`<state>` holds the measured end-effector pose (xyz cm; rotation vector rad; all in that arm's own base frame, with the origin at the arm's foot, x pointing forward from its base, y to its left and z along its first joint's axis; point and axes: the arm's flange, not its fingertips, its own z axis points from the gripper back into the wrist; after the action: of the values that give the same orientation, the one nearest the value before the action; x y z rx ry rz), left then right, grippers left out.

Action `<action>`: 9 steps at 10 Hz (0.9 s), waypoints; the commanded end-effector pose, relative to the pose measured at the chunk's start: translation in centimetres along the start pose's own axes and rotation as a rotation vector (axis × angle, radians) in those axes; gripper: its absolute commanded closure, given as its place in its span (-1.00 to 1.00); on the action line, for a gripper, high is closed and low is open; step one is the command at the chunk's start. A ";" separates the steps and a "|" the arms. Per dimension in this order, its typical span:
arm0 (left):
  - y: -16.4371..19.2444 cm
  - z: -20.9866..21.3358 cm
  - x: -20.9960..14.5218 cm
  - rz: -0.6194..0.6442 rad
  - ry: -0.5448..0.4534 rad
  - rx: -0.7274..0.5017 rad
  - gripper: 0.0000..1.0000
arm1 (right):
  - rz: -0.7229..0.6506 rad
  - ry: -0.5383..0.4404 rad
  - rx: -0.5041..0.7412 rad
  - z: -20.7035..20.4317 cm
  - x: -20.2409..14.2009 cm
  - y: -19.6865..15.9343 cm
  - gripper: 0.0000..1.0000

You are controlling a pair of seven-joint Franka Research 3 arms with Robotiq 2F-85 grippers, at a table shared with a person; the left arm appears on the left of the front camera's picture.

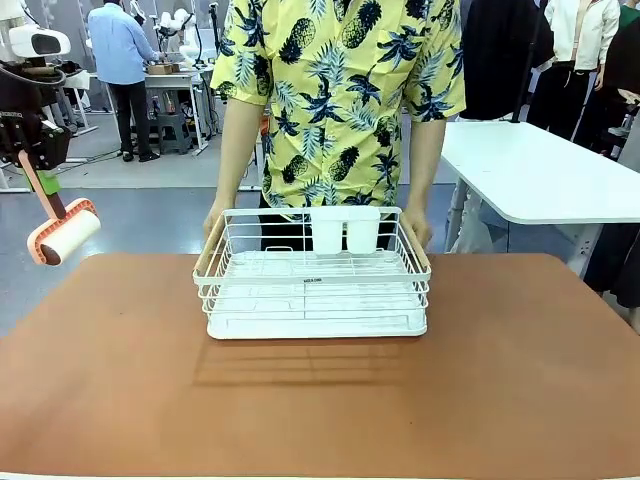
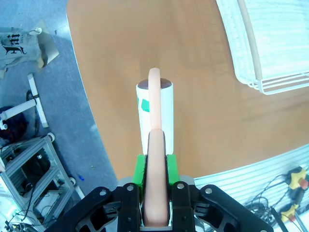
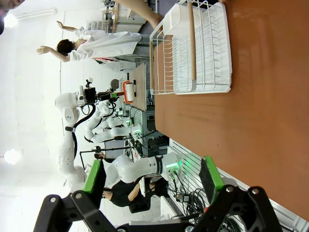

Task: Clean the table.
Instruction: Place the Lint Roller down when the Dish drying rack is positioned in the middle of the table.

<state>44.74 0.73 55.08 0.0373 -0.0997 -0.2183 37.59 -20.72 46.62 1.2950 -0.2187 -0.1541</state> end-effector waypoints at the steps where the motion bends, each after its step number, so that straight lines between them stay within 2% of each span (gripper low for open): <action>1: 0.0 0.3 -0.1 0.010 -0.004 0.011 0.58 | 0.012 0.000 0.011 0.0 -0.1 0.3 -1.00; 9: 0.0 0.3 -0.1 0.010 -0.004 0.011 0.58 | 0.012 0.000 0.011 0.0 -0.1 0.3 -1.00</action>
<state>44.74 0.73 55.08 0.0373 -0.0997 -0.2182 37.59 -20.72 46.62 1.2950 -0.2187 -0.1541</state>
